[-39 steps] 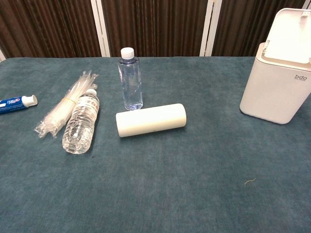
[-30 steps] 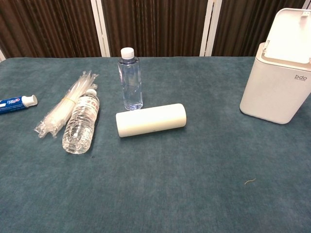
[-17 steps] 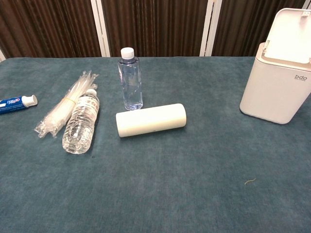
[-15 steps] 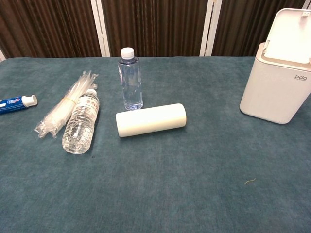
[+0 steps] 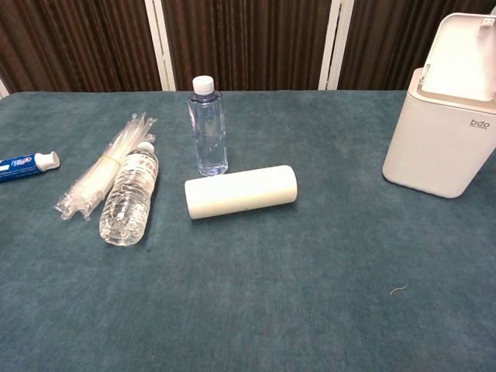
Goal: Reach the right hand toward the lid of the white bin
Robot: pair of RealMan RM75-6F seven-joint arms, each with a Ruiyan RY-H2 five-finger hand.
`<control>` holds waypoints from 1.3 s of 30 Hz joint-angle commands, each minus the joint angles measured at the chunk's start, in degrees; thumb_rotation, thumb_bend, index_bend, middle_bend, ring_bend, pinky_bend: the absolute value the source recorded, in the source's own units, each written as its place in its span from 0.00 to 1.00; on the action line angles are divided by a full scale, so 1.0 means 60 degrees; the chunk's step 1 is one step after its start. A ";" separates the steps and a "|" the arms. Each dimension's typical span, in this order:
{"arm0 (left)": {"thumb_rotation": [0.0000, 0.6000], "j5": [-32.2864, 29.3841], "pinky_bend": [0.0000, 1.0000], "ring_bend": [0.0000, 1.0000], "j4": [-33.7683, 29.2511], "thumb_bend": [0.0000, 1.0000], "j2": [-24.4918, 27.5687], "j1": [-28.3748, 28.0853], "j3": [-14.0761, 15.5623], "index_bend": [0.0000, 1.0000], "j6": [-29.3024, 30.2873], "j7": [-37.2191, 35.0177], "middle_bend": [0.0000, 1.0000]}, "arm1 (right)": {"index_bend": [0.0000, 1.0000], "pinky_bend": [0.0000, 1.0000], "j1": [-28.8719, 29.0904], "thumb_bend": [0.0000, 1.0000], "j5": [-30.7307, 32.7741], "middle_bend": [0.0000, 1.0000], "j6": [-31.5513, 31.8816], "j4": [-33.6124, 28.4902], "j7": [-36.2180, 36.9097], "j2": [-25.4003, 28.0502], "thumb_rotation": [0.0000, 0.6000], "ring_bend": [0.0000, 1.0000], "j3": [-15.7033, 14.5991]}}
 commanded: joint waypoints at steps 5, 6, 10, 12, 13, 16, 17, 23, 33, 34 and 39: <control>1.00 0.0068 0.00 0.00 -0.0012 0.54 0.0023 0.0000 0.0054 0.00 -0.0008 -0.0017 0.00 | 0.39 1.00 -0.0313 0.49 -0.0890 1.00 -0.0274 -0.0680 0.0998 0.0724 1.00 1.00 -0.0425; 1.00 0.0071 0.00 0.00 -0.0010 0.54 0.0018 -0.0007 0.0060 0.00 -0.0023 -0.0004 0.00 | 0.40 1.00 -0.0403 0.49 -0.1117 1.00 -0.0267 -0.0808 0.1169 0.0848 1.00 1.00 -0.0474; 1.00 0.0091 0.00 0.00 0.0000 0.53 -0.0020 -0.0021 0.0089 0.00 -0.0069 0.0069 0.00 | 0.40 1.00 -0.0862 0.49 -0.2338 1.00 -0.0102 -0.1383 0.1869 0.1303 1.00 1.00 -0.0781; 1.00 0.0083 0.00 0.00 -0.0004 0.53 -0.0038 -0.0025 0.0095 0.00 -0.0089 0.0113 0.00 | 0.39 1.00 -0.1104 0.49 -0.3076 1.00 0.0031 -0.1662 0.2114 0.1447 1.00 1.00 -0.1048; 1.00 0.0076 0.00 0.00 0.0000 0.53 -0.0046 -0.0027 0.0097 0.00 -0.0100 0.0123 0.00 | 0.39 1.00 -0.1197 0.49 -0.3366 1.00 0.0075 -0.1777 0.2170 0.1490 1.00 1.00 -0.1187; 1.00 0.0061 0.00 0.00 0.0004 0.53 -0.0070 -0.0037 0.0095 0.00 -0.0123 0.0162 0.00 | 0.38 1.00 -0.1415 0.49 -0.4215 1.00 0.0277 -0.1973 0.2081 0.1457 1.00 1.00 -0.1687; 1.00 0.0059 0.00 0.00 -0.0003 0.53 -0.0067 -0.0039 0.0100 0.00 -0.0133 0.0167 0.00 | 0.37 1.00 -0.1459 0.49 -0.4420 1.00 0.0352 -0.1959 0.2019 0.1377 1.00 1.00 -0.1824; 1.00 0.0051 0.00 0.00 -0.0006 0.53 -0.0021 -0.0044 0.0108 0.00 -0.0135 0.0118 0.00 | 0.35 1.00 -0.1598 0.49 -0.4941 1.00 0.0467 -0.1472 0.1909 0.0607 1.00 1.00 -0.2468; 1.00 0.0092 0.00 0.00 -0.0006 0.53 0.0015 -0.0044 0.0101 0.00 -0.0060 0.0038 0.00 | 0.23 0.98 -0.2087 0.49 -0.6056 1.00 0.1702 -0.1366 0.2559 0.0322 1.00 0.99 -0.2648; 1.00 0.0105 0.00 0.00 -0.0009 0.53 0.0017 -0.0038 0.0103 0.00 -0.0039 0.0034 0.00 | 0.16 0.92 -0.2307 0.49 -0.6553 0.98 0.2220 -0.1394 0.2813 0.0324 1.00 0.94 -0.2672; 1.00 0.0157 0.00 0.00 -0.0028 0.53 0.0031 -0.0015 0.0124 0.00 0.0023 0.0020 0.00 | 0.00 0.46 -0.3754 0.49 -0.8849 0.36 0.4819 -0.1194 0.3723 0.0158 1.00 0.33 -0.3377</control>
